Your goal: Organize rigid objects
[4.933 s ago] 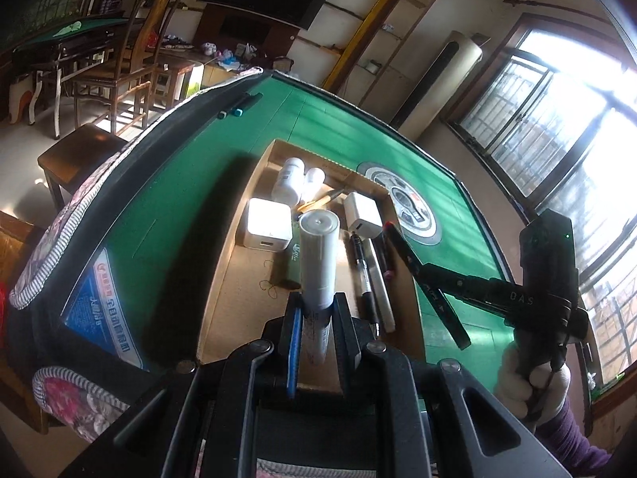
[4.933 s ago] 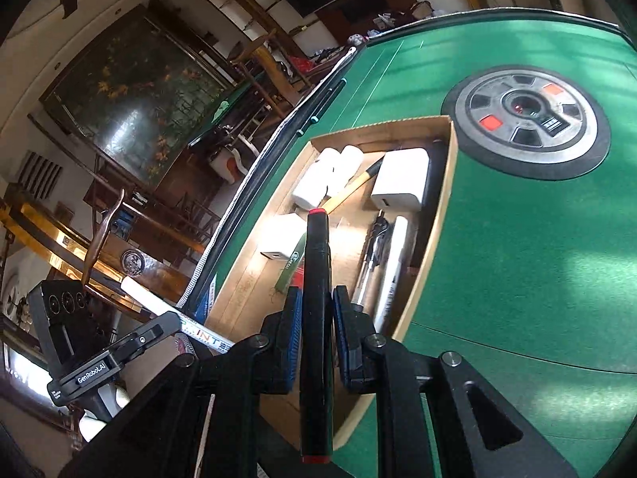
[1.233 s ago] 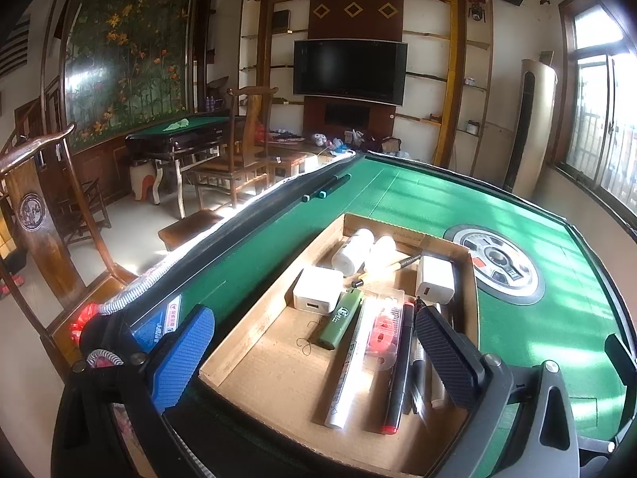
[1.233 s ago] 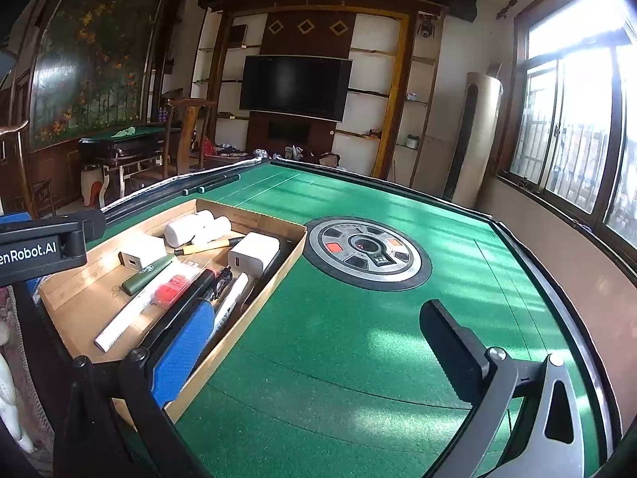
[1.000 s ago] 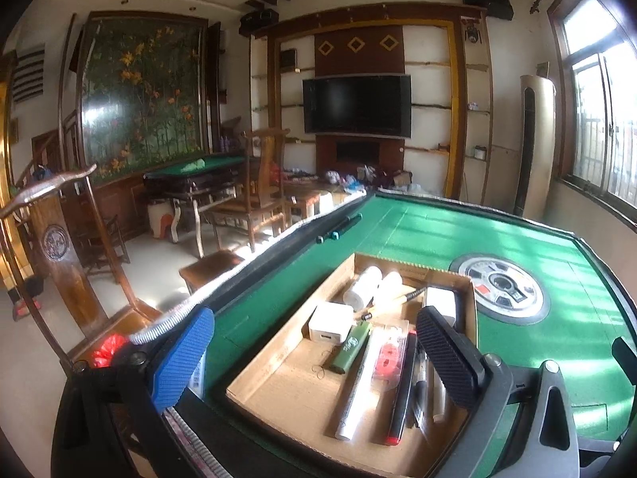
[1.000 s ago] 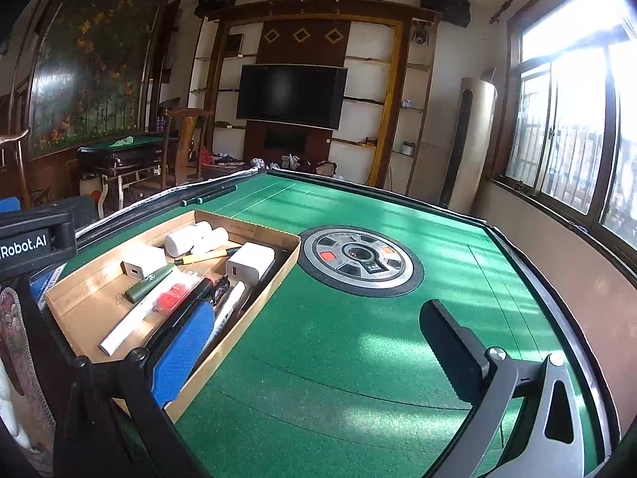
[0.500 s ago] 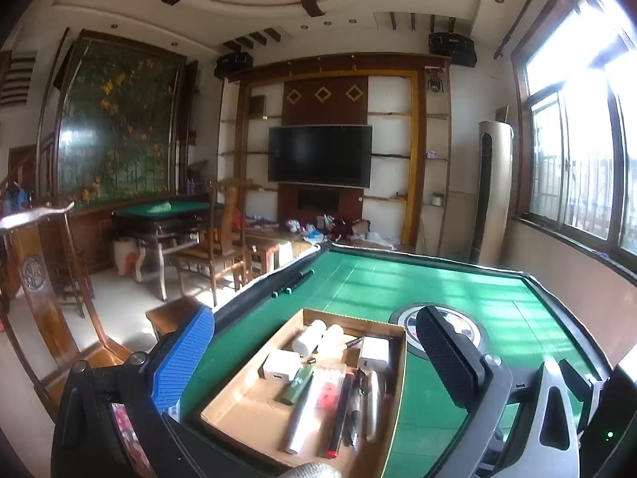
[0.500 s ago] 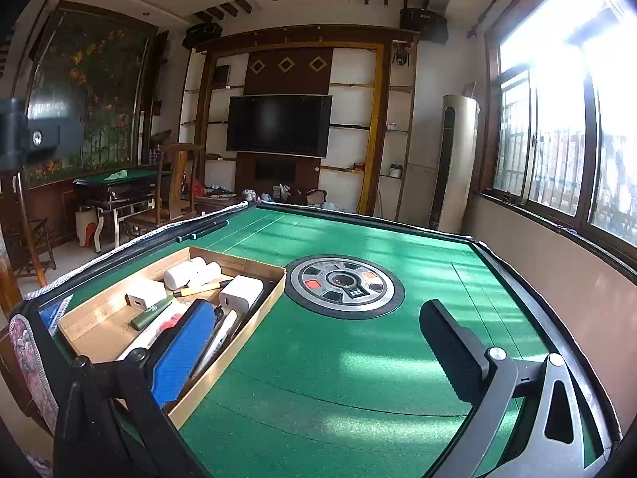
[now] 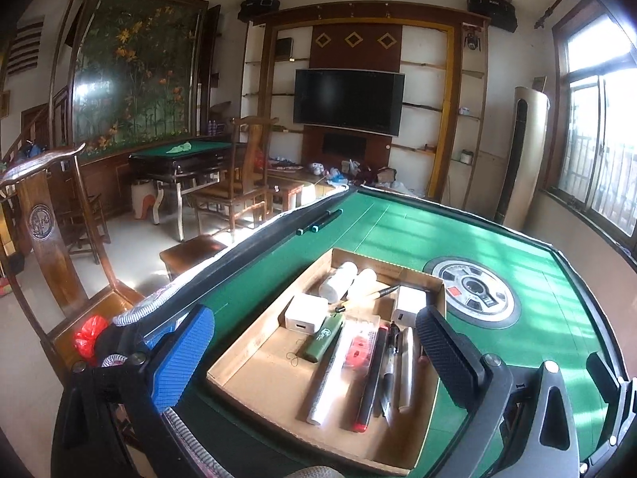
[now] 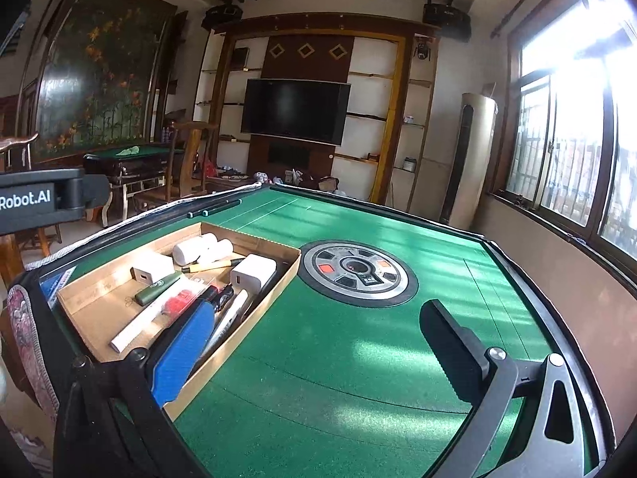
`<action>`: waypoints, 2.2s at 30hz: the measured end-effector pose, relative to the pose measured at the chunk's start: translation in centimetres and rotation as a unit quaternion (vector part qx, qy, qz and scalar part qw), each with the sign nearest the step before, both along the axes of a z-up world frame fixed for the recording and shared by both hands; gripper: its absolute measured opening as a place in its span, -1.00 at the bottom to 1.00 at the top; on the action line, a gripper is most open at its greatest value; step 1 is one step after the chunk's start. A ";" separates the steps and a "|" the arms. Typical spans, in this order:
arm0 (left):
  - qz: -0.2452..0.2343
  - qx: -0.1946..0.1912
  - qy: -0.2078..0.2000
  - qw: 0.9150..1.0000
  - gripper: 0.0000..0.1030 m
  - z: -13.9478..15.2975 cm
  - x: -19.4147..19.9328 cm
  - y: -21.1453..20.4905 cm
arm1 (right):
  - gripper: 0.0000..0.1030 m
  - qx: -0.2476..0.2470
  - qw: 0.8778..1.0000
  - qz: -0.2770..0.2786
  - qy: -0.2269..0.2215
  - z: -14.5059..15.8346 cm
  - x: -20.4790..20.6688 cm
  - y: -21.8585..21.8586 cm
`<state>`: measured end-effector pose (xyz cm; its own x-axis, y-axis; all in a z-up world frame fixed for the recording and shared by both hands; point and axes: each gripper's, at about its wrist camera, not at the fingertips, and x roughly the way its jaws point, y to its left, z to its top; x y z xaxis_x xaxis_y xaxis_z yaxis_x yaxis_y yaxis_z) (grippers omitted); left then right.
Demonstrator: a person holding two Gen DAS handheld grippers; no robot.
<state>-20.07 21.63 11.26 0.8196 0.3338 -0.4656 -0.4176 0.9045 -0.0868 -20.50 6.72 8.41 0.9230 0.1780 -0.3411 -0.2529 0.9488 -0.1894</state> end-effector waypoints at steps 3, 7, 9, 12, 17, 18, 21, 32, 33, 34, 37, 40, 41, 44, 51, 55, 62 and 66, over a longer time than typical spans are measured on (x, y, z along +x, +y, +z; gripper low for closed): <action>0.003 -0.007 0.018 1.000 0.99 -0.8 0.6 0.5 | 1.00 -0.008 1.000 0.012 0.005 -0.3 -0.1 0.7; 0.007 -0.007 0.033 0.999 0.99 -1.6 1.1 0.7 | 1.00 -0.017 1.000 0.021 0.011 -0.7 0.0 1.3; 0.007 -0.010 0.040 0.999 0.99 -1.9 1.3 1.1 | 1.00 -0.020 0.999 0.023 0.013 -0.9 0.0 1.6; 0.009 -0.011 0.048 0.999 0.99 -2.2 1.5 1.2 | 1.00 -0.024 0.999 0.027 0.018 -1.1 0.0 1.9; 0.009 -0.017 0.059 0.998 0.99 -2.8 1.8 1.5 | 1.00 -0.033 0.998 0.036 0.028 -1.6 0.2 2.5; 0.009 -0.018 0.061 0.998 0.99 -2.9 1.9 1.5 | 1.00 -0.034 0.998 0.039 0.032 -1.7 0.2 2.6; 0.008 -0.022 0.069 0.997 0.99 -3.1 2.2 1.6 | 1.00 -0.036 0.998 0.041 0.041 -2.0 0.5 2.8; 0.014 -0.027 0.084 0.996 0.99 -3.7 2.4 2.1 | 1.00 -0.039 0.997 0.043 0.046 -2.2 0.6 2.7; 0.014 -0.026 0.084 0.996 0.99 -3.8 2.3 2.2 | 1.00 -0.039 0.997 0.044 0.046 -2.2 0.6 2.8; 0.014 -0.026 0.084 0.996 0.99 -3.8 2.3 2.2 | 1.00 -0.040 0.997 0.044 0.045 -2.2 0.5 2.8; 0.014 -0.027 0.085 0.996 0.99 -3.8 2.4 2.2 | 1.00 -0.040 0.997 0.045 0.045 -2.2 0.5 2.9; 0.014 -0.028 0.086 0.996 0.99 -3.9 2.4 2.3 | 1.00 -0.040 0.997 0.044 0.046 -2.2 0.5 2.9; 0.014 -0.028 0.086 0.996 0.99 -3.9 2.4 2.4 | 1.00 -0.040 0.997 0.044 0.045 -2.2 0.5 2.9; 0.015 -0.027 0.089 0.996 0.99 -4.0 2.3 2.4 | 1.00 -0.040 0.997 0.045 0.045 -2.2 0.5 2.9; 0.022 -0.025 0.100 0.994 0.99 -4.2 2.4 2.8 | 1.00 -0.041 0.996 0.059 0.060 -1.7 0.7 4.0; 0.030 -0.019 0.097 0.995 0.99 -3.9 2.1 2.9 | 1.00 -0.041 0.995 0.066 0.068 -0.9 1.4 4.7; 0.036 -0.020 0.103 0.994 0.99 -3.9 2.2 3.2 | 1.00 -0.048 0.994 0.066 0.077 -0.6 1.9 5.2; 0.035 -0.020 0.104 0.994 0.99 -3.8 2.2 3.0 | 1.00 -0.056 0.993 0.070 0.076 -0.6 1.6 5.5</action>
